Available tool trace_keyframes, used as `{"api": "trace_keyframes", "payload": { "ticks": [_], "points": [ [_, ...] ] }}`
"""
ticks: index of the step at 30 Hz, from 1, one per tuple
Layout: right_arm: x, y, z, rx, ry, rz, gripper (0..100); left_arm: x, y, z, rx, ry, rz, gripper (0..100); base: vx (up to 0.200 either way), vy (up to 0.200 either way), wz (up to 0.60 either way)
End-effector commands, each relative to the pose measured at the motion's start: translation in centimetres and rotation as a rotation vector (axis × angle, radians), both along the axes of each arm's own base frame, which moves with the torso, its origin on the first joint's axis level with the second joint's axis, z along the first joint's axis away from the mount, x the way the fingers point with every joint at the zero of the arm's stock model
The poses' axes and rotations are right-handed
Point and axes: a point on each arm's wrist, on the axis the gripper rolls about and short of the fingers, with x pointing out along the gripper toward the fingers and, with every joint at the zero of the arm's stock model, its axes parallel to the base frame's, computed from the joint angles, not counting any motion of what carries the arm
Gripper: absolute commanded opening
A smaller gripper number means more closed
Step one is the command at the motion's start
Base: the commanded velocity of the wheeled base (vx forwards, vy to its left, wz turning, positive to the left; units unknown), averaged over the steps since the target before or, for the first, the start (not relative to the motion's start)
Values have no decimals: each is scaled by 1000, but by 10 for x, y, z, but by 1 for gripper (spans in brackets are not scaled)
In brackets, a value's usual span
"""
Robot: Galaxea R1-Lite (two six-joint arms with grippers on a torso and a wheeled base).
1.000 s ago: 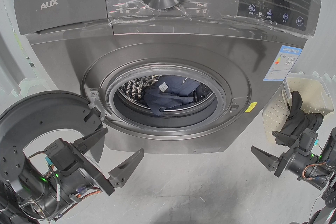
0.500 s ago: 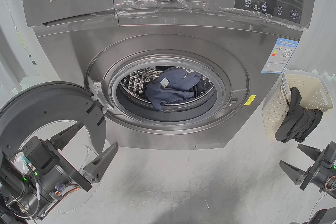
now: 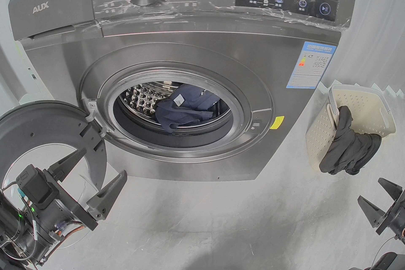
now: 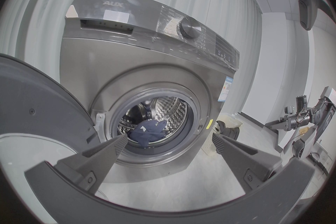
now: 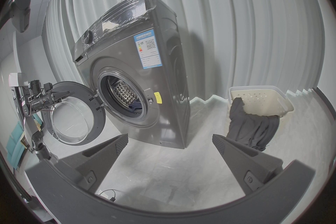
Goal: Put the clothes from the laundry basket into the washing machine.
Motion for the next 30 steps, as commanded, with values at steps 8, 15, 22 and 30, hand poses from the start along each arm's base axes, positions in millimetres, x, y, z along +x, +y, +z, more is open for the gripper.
{"api": "trace_keyframes", "payload": {
  "ticks": [8, 15, 22, 30],
  "points": [
    [-33, -10, -12, 6, -76, -84, 100, -52, 47, 0, -10, 4, 28, 100, 0, -100, 0],
    [-34, -11, -9, -9, -103, -122, 100, -65, 63, -5, -20, -22, 122, 100, 0, -200, 0],
    [-38, -12, -9, -6, -130, -161, 100, -86, 78, -16, -12, -37, 189, 100, 0, -200, 0],
    [-50, -13, -23, -9, -130, -210, 100, -111, 86, -36, 8, -56, 261, 100, 0, -75, 0]
  ]
}}
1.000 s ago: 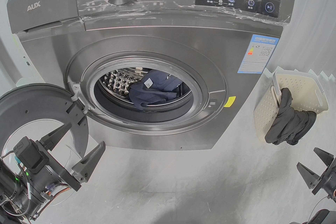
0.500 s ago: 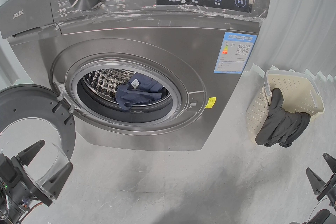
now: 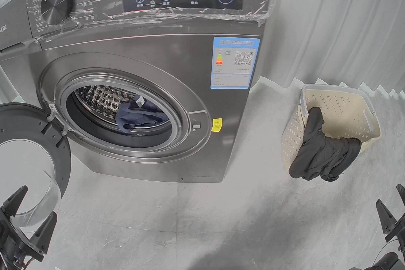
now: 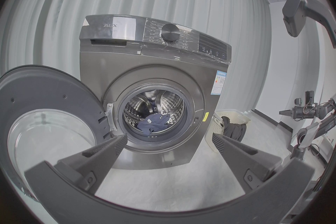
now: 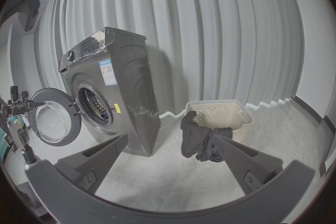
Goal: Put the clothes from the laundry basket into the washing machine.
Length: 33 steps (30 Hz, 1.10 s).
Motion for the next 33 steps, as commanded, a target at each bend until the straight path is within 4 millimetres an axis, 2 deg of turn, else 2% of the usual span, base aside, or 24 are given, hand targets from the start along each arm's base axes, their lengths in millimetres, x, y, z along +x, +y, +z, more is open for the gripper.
{"api": "trace_keyframes", "payload": {
  "ticks": [1, 4, 7, 10, 13, 16, 20, 23, 29, 33],
  "points": [
    [-14, -1, -15, 0, -14, -38, 100, -24, 7, -17, -9, -60, 99, 100, 0, 0, 0],
    [-23, -1, -25, 0, -15, -35, 100, -29, 8, -27, 5, -32, 135, 100, 0, 0, 0],
    [-32, -1, -38, -5, -5, -31, 100, -35, 8, -36, 19, -23, 151, 100, -200, 0, 0],
    [-33, 0, -38, -5, -19, -35, 100, -36, 8, -41, 30, 15, 168, 100, -200, 0, 0],
    [-33, -2, -39, -14, -19, -114, 100, -35, 8, -46, 63, 63, 183, 100, -200, 0, 0],
    [-33, -2, -43, -21, 22, -144, 100, -35, 8, -51, 88, 103, 237, 100, 0, 0, 0],
    [-33, -2, -43, -51, 15, -131, 100, -42, 6, -52, 89, 23, 351, 100, 0, 0, 0],
    [-33, -1, -43, -64, 15, -97, 100, -42, 6, -51, 108, 26, 342, 100, 0, 0, 0],
    [-33, -1, -43, -65, 13, -91, 100, -43, 3, -52, -18, 34, 159, 100, 0, 0, 0],
    [-33, -1, -43, -65, 13, -91, 100, -43, 3, -52, -76, 45, 188, 100, 0, 0, 0]
  ]
}}
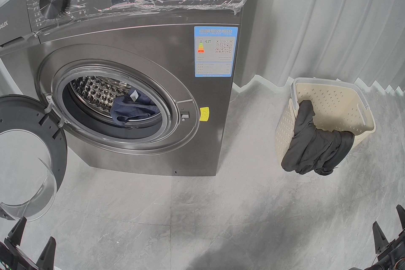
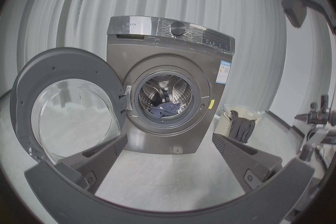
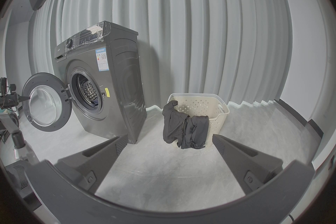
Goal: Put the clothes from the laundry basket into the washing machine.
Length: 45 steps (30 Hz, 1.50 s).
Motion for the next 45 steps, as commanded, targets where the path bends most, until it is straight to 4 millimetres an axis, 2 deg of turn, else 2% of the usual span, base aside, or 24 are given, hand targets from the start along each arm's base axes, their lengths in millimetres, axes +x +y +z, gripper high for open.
{"api": "trace_keyframes", "payload": {
  "ticks": [1, 4, 7, 8, 11, 14, 17, 21, 31, 45],
  "points": [
    [0, 0, -4, -1, 2, 3, 100, 0, 2, -5, -21, -1, 80, 100, 0, 0, 0],
    [0, 0, -5, -1, 3, 2, 100, 0, 6, -5, 82, 1, 257, 100, 0, 0, 0],
    [0, 0, -4, -1, 2, 2, 100, 0, 5, -5, 112, -2, 217, 100, 0, 0, 0],
    [0, 0, -5, -1, 3, 3, 100, 0, 2, -5, 109, -7, 86, 100, 0, 0, 0],
    [0, 0, -4, -1, 2, 2, 100, -1, -2, -5, 68, 13, -66, 100, 0, 0, 0],
    [0, 0, -4, -1, 2, 2, 100, -1, -1, -6, 57, 22, -19, 100, 0, 0, 0],
    [0, 0, -4, -1, 2, 2, 100, 0, 4, -11, 98, 50, 169, 100, 0, 0, 0],
    [0, 0, -4, -1, 2, 2, 100, 0, 2, -11, 122, 56, 111, 100, 0, 0, 0],
    [0, 0, -5, -1, 3, 2, 100, 0, 3, -12, 105, 56, 115, 100, 0, 0, 0],
    [0, 0, -4, -1, 2, 2, 100, 0, 3, -12, 109, 56, 117, 100, 0, -200, 0]
  ]
}}
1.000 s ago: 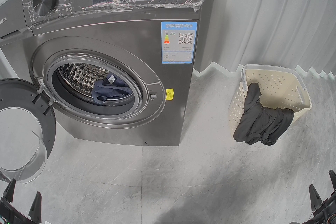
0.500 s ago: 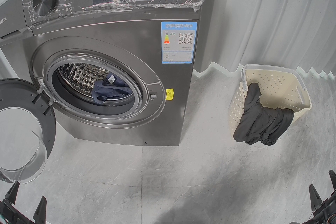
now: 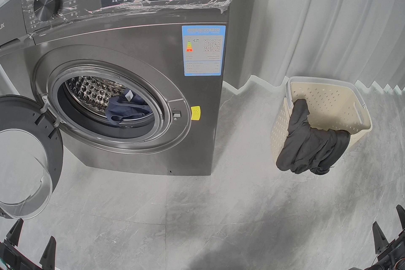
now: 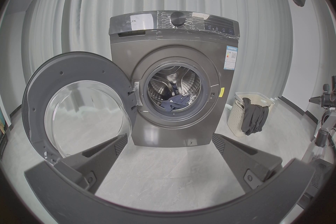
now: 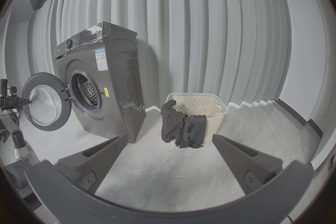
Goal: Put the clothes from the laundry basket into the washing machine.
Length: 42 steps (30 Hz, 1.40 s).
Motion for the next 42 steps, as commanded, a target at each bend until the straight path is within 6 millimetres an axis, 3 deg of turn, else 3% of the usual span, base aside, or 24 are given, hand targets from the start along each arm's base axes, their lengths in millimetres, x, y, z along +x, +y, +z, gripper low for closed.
{"api": "trace_keyframes", "payload": {
  "ticks": [1, 13, 31, 42],
  "points": [
    [0, 0, -4, 0, 1, 0, 100, 0, 0, -4, 0, 2, 0, 100, 0, -200, 0],
    [0, 0, -4, 0, 1, 0, 100, 0, 0, -4, -5, 2, 0, 100, 0, -200, 0],
    [0, 0, -4, 0, 1, 0, 100, 0, 0, -4, -8, 2, 0, 100, 0, 0, 0],
    [0, 0, -4, 0, 1, 2, 100, 0, 0, -4, -5, 2, 0, 100, 0, -200, 0]
  ]
}}
